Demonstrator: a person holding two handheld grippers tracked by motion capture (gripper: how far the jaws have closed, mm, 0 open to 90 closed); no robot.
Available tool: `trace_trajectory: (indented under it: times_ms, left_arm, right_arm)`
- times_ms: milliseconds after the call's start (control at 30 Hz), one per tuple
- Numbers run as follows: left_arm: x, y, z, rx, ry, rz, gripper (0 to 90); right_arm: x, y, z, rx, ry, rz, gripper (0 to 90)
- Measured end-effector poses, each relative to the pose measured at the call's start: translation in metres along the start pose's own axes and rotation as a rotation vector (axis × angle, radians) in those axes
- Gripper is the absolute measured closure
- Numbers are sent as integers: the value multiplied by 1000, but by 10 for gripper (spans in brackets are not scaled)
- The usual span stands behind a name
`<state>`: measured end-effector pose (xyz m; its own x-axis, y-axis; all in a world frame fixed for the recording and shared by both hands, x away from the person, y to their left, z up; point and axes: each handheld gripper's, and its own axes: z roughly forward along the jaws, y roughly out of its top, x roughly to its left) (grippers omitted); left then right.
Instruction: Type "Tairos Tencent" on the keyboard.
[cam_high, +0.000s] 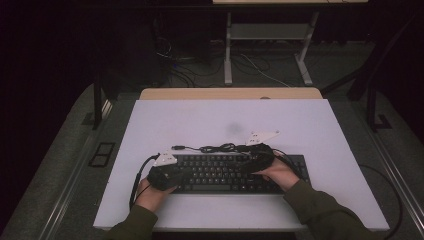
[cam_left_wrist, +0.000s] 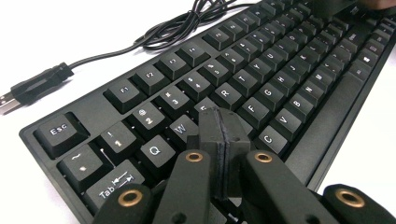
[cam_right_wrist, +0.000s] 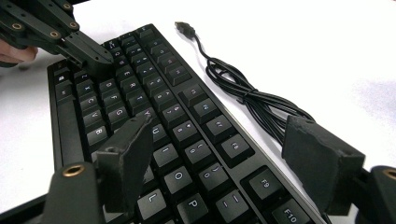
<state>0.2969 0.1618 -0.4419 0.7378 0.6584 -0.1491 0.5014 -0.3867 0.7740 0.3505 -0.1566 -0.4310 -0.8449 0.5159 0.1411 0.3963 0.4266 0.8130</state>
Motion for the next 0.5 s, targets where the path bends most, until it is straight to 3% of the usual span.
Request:
trace_trajectory:
  times_ms: [500]
  left_arm:
    - [-1, 2, -2, -9, 0, 1, 888]
  right_arm:
    - [0, 0, 0, 1, -1, -2, 247]
